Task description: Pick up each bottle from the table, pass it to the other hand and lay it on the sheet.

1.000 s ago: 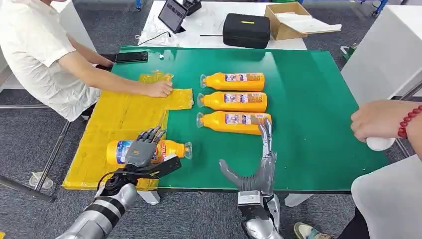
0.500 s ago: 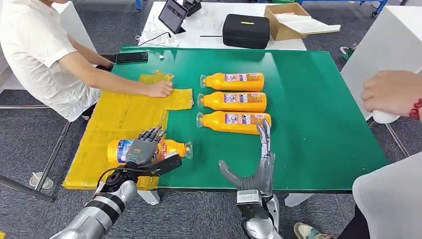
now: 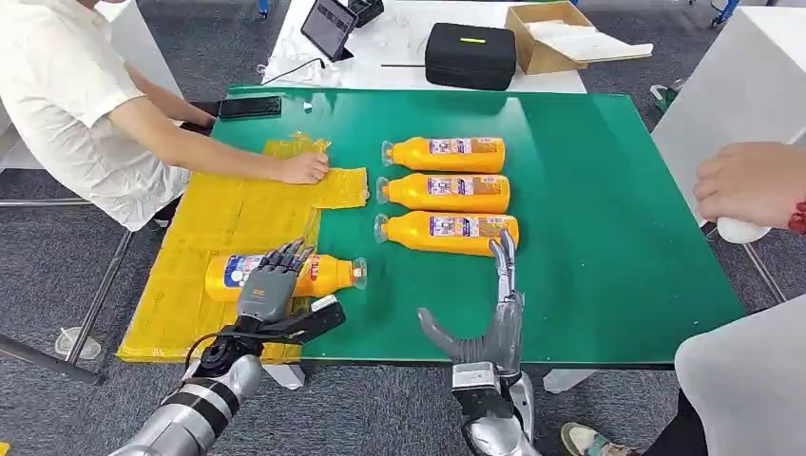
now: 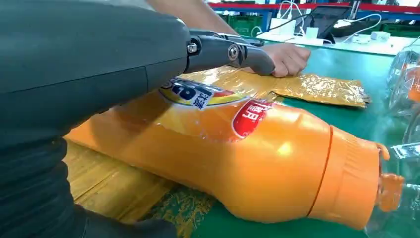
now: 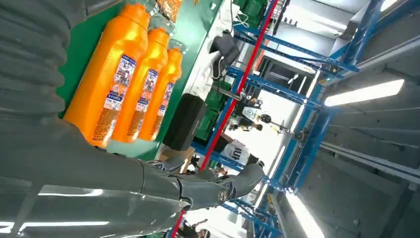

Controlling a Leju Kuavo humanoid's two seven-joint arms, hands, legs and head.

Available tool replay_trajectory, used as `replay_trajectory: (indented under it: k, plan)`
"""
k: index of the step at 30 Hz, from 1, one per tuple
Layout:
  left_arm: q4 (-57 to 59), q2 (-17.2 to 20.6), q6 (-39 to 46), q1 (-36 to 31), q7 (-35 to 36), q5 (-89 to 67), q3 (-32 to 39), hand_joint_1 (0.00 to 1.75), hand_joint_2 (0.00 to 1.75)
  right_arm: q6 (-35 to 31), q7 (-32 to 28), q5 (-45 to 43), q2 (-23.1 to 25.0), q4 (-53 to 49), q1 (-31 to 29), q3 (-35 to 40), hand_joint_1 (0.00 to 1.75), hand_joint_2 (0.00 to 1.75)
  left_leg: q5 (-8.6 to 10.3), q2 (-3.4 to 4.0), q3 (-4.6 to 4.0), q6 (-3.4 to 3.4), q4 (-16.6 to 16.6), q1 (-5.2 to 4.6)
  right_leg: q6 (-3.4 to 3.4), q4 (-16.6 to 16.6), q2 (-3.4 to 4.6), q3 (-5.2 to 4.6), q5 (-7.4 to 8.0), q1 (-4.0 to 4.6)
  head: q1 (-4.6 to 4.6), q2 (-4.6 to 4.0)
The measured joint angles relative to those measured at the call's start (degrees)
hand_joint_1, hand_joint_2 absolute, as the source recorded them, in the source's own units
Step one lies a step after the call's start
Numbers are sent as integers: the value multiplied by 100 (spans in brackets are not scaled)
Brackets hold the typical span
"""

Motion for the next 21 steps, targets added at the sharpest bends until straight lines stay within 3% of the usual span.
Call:
replay_trajectory:
  k: [21]
  plan:
    - [26,-13,271,46,-52,0,-81,0,175,0,0,42,-9,2,50,-22,0,175,-1,1,-11,0,0,0,0,-1,0,-11,0,0,0,0]
